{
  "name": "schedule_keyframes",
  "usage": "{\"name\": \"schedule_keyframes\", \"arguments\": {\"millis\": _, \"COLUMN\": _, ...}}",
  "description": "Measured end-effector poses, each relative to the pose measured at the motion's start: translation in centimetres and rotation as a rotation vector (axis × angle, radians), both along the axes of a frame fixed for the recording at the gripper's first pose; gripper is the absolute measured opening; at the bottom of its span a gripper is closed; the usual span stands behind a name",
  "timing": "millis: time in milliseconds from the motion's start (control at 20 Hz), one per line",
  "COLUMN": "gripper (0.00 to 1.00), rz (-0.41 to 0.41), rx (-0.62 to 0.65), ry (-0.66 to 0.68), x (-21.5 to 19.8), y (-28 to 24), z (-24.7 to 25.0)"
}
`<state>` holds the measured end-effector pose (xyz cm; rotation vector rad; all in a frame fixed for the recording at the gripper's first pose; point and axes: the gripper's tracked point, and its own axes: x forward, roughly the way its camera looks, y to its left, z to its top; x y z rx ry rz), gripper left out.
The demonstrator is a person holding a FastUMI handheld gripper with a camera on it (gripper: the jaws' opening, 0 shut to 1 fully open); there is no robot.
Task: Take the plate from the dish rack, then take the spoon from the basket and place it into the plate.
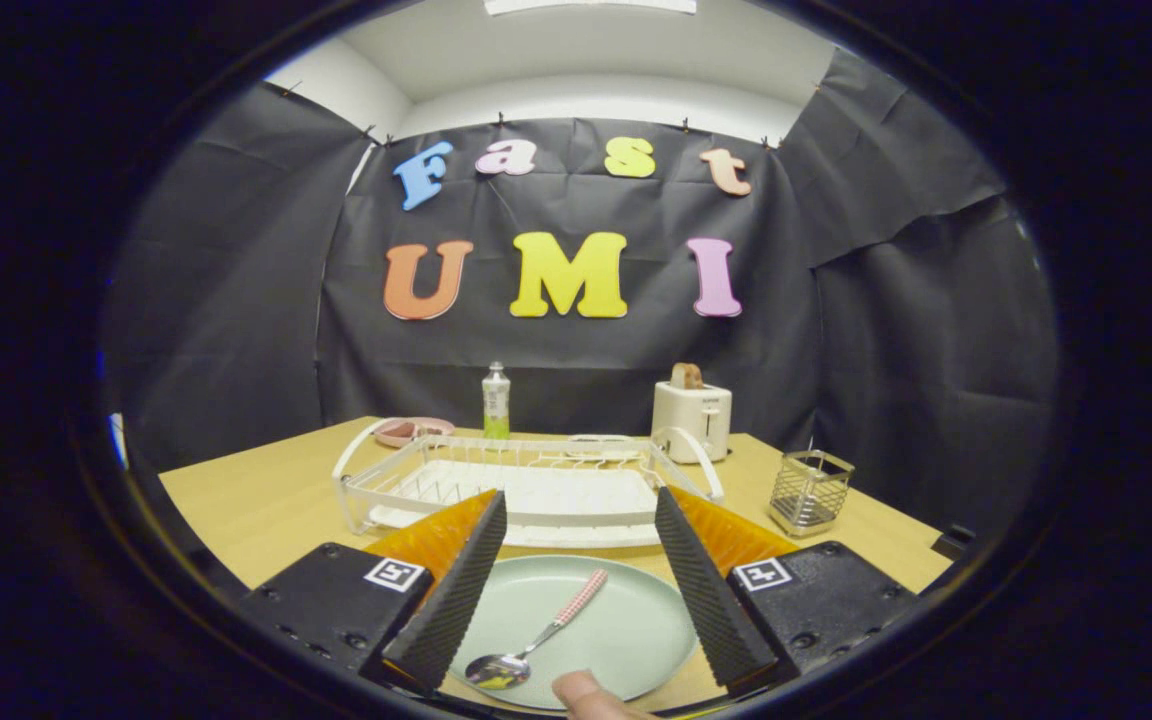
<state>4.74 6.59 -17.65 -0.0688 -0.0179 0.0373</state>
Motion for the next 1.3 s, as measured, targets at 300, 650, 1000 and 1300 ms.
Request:
{"name": "schedule_keyframes", "arguments": {"millis": 300, "gripper": 1.00, "rz": -0.001, "rx": 0.028, "ry": 0.005, "x": -2.0, "y": -1.4, "z": 3.4}}
{"name": "schedule_keyframes", "arguments": {"millis": 650, "gripper": 1.00, "rz": -0.047, "rx": 0.033, "ry": -0.040, "x": -4.3, "y": -4.4, "z": 8.3}}
{"name": "schedule_keyframes", "arguments": {"millis": 1000, "gripper": 1.00, "rz": -0.052, "rx": 0.033, "ry": -0.058, "x": -5.0, "y": -6.7, "z": 10.3}}
{"name": "schedule_keyframes", "arguments": {"millis": 1300, "gripper": 1.00, "rz": -0.026, "rx": 0.034, "ry": -0.031, "x": -4.0, "y": -7.0, "z": 9.9}}
